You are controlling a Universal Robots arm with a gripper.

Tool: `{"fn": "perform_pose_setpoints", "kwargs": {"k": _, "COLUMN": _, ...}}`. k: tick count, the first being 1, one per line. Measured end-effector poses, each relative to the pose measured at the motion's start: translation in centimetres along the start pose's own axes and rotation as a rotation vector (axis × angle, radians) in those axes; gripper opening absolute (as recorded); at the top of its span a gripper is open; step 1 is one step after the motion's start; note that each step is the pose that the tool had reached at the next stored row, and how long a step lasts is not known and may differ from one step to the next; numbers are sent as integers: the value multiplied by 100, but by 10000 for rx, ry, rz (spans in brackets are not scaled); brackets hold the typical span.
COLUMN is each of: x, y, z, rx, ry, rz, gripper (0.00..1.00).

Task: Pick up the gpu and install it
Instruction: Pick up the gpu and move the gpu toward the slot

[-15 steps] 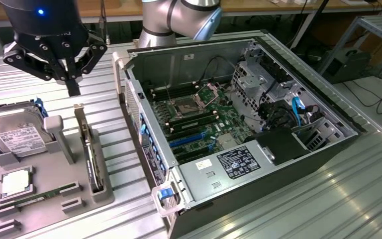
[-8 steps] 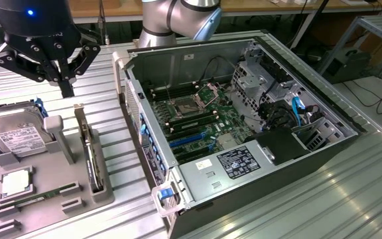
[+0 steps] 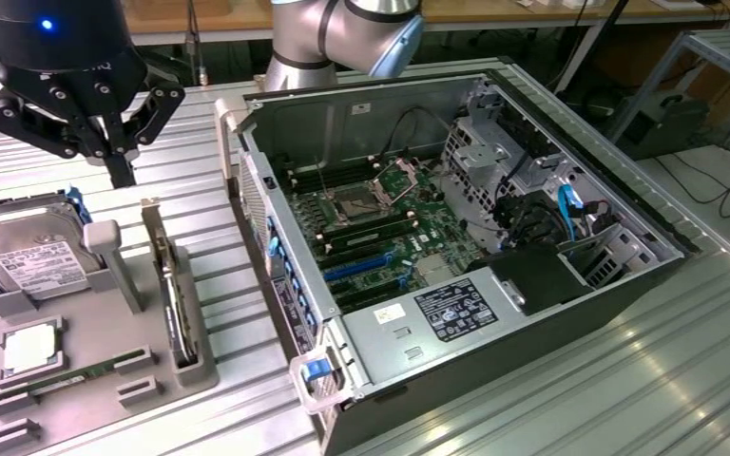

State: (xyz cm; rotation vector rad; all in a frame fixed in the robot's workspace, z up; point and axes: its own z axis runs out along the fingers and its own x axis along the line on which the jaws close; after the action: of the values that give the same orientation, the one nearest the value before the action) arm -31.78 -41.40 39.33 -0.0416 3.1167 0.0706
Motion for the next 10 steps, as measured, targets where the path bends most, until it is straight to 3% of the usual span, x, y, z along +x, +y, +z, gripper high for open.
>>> {"fn": "perform_pose_setpoints", "kwargs": {"k": 8, "x": 0, "y": 0, "z": 0, "rx": 0, "ry": 0, "rz": 1, "gripper": 11}}
{"fn": "perform_pose_setpoints", "kwargs": {"k": 10, "x": 0, "y": 0, "z": 0, "rx": 0, "ry": 0, "rz": 1, "gripper": 24}}
